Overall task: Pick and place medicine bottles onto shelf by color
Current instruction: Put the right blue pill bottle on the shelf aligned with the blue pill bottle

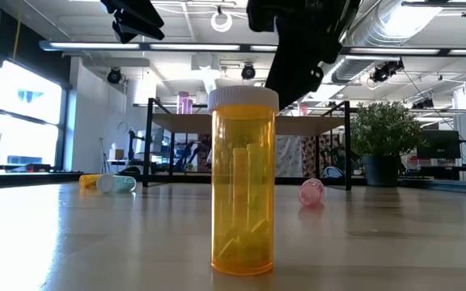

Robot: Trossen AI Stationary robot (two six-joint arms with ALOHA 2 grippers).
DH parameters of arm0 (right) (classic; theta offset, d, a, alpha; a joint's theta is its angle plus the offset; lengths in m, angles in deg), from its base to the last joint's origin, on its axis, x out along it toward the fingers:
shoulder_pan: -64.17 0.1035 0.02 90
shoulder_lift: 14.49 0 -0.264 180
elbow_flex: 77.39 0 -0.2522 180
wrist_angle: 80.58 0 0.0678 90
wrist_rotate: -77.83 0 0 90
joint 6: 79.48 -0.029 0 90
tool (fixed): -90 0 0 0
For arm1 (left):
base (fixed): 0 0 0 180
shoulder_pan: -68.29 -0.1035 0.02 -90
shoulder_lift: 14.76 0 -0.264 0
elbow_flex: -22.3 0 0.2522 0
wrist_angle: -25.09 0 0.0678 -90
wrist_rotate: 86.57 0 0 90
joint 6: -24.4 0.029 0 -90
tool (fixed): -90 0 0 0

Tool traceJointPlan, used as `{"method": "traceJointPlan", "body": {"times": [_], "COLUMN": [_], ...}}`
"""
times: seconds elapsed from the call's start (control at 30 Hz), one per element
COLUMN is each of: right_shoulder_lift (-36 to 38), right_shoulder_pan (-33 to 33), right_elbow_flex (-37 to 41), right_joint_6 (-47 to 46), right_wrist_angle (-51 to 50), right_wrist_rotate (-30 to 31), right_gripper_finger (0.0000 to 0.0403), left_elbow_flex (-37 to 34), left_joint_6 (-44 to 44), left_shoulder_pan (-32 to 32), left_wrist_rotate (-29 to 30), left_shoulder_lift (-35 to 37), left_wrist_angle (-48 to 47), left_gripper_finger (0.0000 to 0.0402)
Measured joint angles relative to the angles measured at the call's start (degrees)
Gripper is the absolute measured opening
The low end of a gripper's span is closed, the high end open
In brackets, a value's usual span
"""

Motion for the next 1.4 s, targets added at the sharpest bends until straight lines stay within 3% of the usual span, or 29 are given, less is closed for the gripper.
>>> {"method": "traceJointPlan", "body": {"times": [0.9, 1.27, 1.4], "right_shoulder_lift": [-8.95, -8.95, -8.95], "right_shoulder_pan": [-0.13, -0.50, -0.50], "right_elbow_flex": [-0.02, -0.02, -0.02], "right_joint_6": [-2.21, -3.52, -3.91], "right_wrist_angle": [4.24, 4.53, 4.55], "right_wrist_rotate": [-0.37, -0.51, -0.63], "right_gripper_finger": [0.0189, 0.0106, 0.0095], "left_elbow_flex": [0.00, 0.00, 0.00], "left_joint_6": [1.05, 1.07, 1.05], "left_shoulder_pan": [-0.02, -0.02, -0.02], "left_wrist_rotate": [-0.01, 0.01, 0.01], "left_shoulder_lift": [-0.04, -0.03, -0.03], "left_wrist_angle": [-0.86, -0.84, -0.94], "left_gripper_finger": [0.0133, 0.0133, 0.0133]}}
